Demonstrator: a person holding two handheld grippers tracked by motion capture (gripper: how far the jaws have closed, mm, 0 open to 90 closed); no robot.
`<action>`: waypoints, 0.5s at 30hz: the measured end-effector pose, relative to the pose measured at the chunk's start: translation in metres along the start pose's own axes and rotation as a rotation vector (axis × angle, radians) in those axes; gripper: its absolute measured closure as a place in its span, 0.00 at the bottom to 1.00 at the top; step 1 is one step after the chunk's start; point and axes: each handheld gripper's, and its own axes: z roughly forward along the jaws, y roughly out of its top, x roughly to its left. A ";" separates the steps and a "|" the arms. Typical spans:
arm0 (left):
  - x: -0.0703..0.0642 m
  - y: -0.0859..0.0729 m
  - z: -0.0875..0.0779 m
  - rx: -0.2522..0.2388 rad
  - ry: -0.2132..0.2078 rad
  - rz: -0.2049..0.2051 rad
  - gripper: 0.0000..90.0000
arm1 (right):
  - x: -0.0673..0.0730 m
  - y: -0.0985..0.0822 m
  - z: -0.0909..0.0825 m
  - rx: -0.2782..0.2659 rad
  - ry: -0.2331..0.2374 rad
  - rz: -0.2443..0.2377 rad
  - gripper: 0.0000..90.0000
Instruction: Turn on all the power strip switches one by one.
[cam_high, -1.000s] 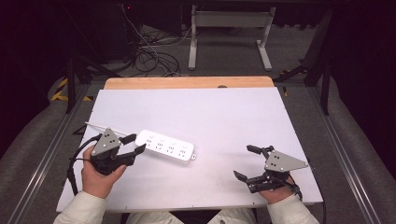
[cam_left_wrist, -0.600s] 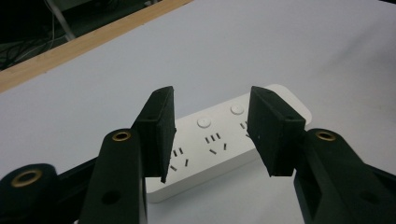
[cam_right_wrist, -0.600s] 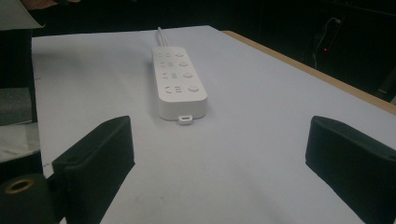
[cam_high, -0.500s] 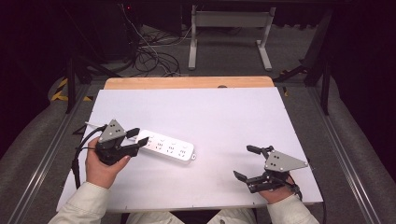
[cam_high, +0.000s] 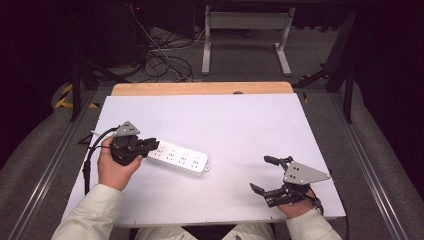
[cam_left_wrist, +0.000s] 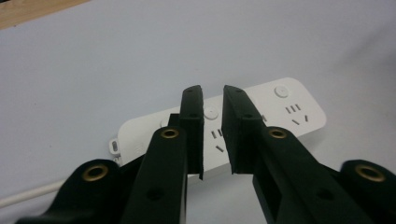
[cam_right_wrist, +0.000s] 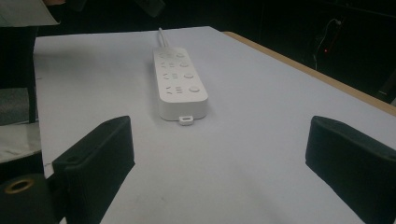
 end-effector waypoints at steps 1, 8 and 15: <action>0.002 0.001 0.002 0.004 0.008 0.003 0.88 | 0.000 0.000 0.000 0.000 0.000 0.000 0.10; 0.009 0.001 0.022 0.045 0.018 0.021 1.00 | 0.000 0.000 0.000 -0.002 0.001 -0.002 0.10; 0.014 0.001 0.034 0.060 0.028 0.017 1.00 | 0.000 0.000 0.000 -0.001 0.002 -0.004 0.10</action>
